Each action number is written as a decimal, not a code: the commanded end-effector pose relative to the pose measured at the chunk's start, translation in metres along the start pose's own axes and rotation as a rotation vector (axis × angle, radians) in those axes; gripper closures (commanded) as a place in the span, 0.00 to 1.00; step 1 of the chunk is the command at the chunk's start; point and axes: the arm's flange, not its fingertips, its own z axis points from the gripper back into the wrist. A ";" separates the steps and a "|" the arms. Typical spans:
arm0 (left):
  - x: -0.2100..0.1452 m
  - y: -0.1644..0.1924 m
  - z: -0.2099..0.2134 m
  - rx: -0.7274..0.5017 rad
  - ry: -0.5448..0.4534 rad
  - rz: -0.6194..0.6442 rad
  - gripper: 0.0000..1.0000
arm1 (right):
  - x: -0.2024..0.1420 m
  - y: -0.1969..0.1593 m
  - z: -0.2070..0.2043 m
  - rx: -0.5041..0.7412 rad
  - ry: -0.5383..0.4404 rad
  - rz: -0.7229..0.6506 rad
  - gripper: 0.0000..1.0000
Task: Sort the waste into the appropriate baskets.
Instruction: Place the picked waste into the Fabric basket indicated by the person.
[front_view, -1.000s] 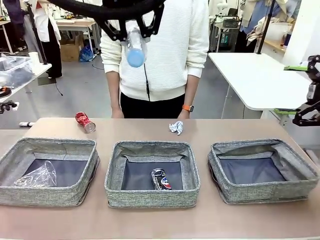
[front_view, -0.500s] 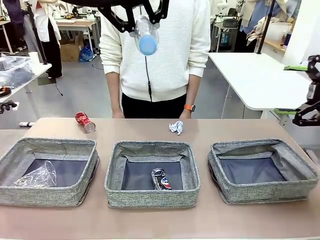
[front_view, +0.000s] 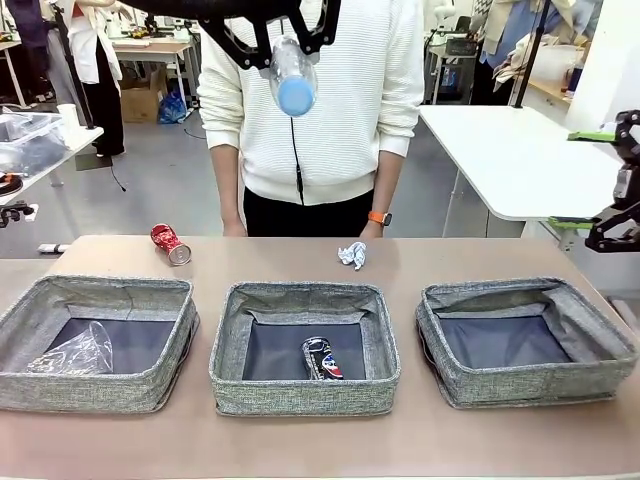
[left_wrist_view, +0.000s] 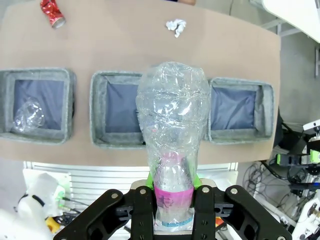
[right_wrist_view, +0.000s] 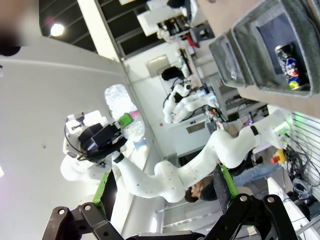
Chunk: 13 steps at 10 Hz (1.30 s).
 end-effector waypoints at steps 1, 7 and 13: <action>0.000 0.003 0.003 0.004 -0.011 -0.011 0.77 | -0.002 -0.001 -0.002 0.019 0.009 0.012 0.00; 0.000 0.003 0.003 0.004 -0.011 -0.011 0.77 | -0.002 -0.001 -0.002 0.019 0.009 0.012 0.00; 0.000 0.003 0.003 0.004 -0.011 -0.011 0.77 | -0.002 -0.001 -0.002 0.019 0.009 0.012 0.00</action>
